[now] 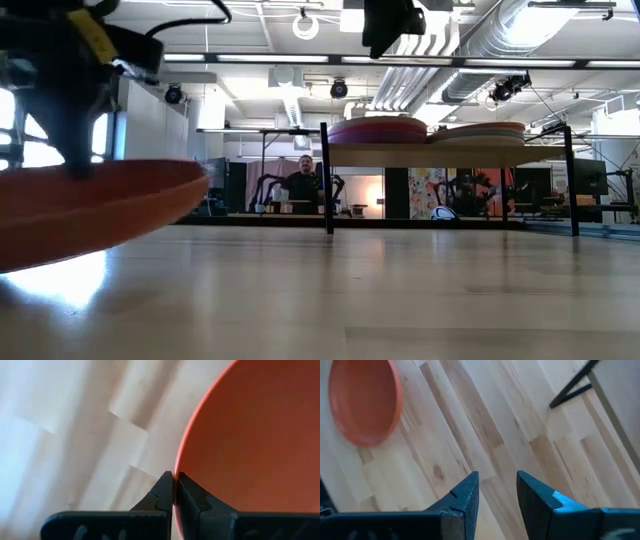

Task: Place and stack plates onto a shelf
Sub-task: Stack the orange plate on top of the white plate

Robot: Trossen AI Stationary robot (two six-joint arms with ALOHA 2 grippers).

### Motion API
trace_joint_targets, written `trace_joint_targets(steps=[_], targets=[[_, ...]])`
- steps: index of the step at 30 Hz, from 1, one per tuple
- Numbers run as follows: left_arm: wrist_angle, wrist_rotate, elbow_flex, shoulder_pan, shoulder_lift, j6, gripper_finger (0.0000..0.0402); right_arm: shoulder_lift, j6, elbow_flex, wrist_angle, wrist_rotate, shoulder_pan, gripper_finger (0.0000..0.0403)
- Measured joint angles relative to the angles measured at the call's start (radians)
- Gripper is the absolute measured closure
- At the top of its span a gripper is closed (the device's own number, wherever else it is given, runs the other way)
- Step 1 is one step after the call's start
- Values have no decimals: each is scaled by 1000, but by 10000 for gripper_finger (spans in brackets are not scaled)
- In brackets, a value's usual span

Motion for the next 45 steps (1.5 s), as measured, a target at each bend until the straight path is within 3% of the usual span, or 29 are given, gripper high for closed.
trace_joint_targets(steps=[5,16,29,34,45], targets=[[-70,-117,64,61,0,-55,401,0,19,-52,59,66,47,293],[-73,-213,169,193,0,3,401,0,26,-202,290,93,91,293],[13,-245,247,295,0,56,401,-1,26,-243,378,95,90,293],[91,-245,247,300,0,78,401,-1,40,-242,345,179,90,293],[132,-245,247,302,0,112,401,-1,52,-242,331,176,90,293]])
